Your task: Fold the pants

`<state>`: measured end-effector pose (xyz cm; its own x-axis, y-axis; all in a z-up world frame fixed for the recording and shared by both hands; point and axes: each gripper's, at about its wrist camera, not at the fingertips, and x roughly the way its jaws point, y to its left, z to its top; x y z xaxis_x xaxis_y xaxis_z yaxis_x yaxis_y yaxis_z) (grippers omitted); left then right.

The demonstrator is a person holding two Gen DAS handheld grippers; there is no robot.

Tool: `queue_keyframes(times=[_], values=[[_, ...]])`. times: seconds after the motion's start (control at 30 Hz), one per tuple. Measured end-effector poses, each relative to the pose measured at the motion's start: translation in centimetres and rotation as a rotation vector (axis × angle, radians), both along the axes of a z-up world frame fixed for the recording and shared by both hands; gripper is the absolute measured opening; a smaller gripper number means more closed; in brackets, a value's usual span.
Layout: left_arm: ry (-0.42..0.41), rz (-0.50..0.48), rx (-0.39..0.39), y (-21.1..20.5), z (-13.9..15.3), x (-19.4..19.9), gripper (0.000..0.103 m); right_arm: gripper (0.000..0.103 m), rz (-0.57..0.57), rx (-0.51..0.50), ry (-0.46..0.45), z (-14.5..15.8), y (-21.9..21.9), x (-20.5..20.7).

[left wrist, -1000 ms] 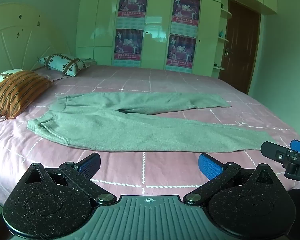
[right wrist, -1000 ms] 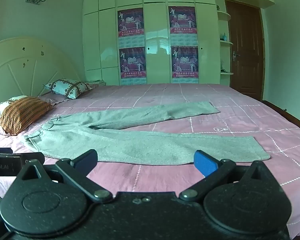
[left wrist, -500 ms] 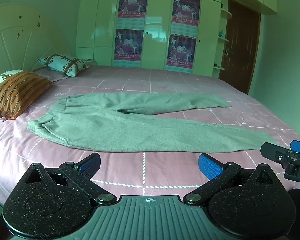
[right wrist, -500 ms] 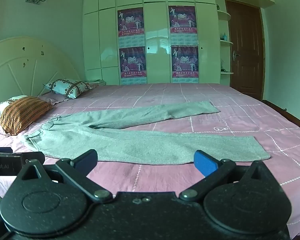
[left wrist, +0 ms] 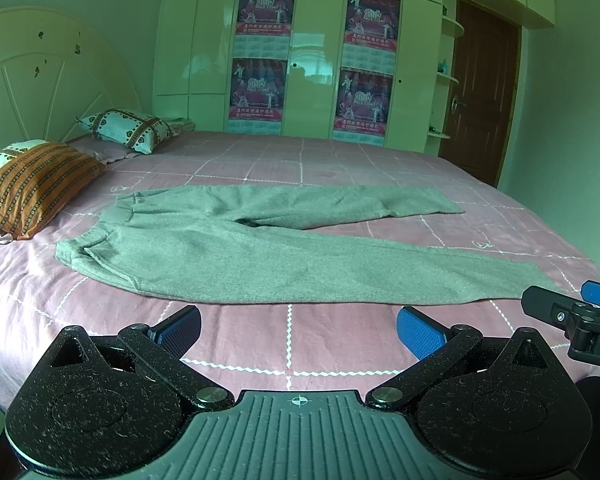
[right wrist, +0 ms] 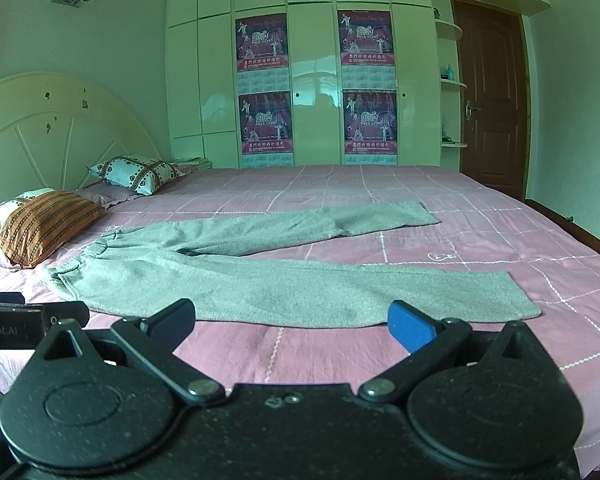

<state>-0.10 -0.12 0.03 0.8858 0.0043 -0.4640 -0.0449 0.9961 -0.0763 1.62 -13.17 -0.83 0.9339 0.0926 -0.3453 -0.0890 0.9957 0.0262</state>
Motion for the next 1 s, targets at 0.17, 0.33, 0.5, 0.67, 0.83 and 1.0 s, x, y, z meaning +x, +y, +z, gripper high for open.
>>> queue_keyframes(times=[0.17,0.33,0.5,0.67,0.83,1.0], values=[[0.000,-0.001,-0.001,0.08,0.03,-0.03,0.103,0.097,-0.001,-0.001,0.000,-0.01,0.00,0.02],[0.002,0.000,0.002,0.04,0.06,-0.05,0.103,0.097,0.000,-0.001,0.001,-0.03,0.00,0.02],[0.004,0.000,0.004,0.01,0.05,-0.04,0.103,0.097,0.000,-0.001,0.002,-0.05,0.01,0.04],[0.006,-0.002,0.003,0.07,0.09,0.01,0.103,0.097,0.000,-0.001,0.003,-0.07,0.00,0.07],[0.007,-0.001,0.003,0.09,0.09,0.02,0.103,0.097,0.000,0.000,0.003,-0.09,0.00,0.08],[0.007,-0.003,0.004,0.18,0.11,0.07,0.103,0.097,0.000,-0.001,0.004,-0.11,0.00,0.10]])
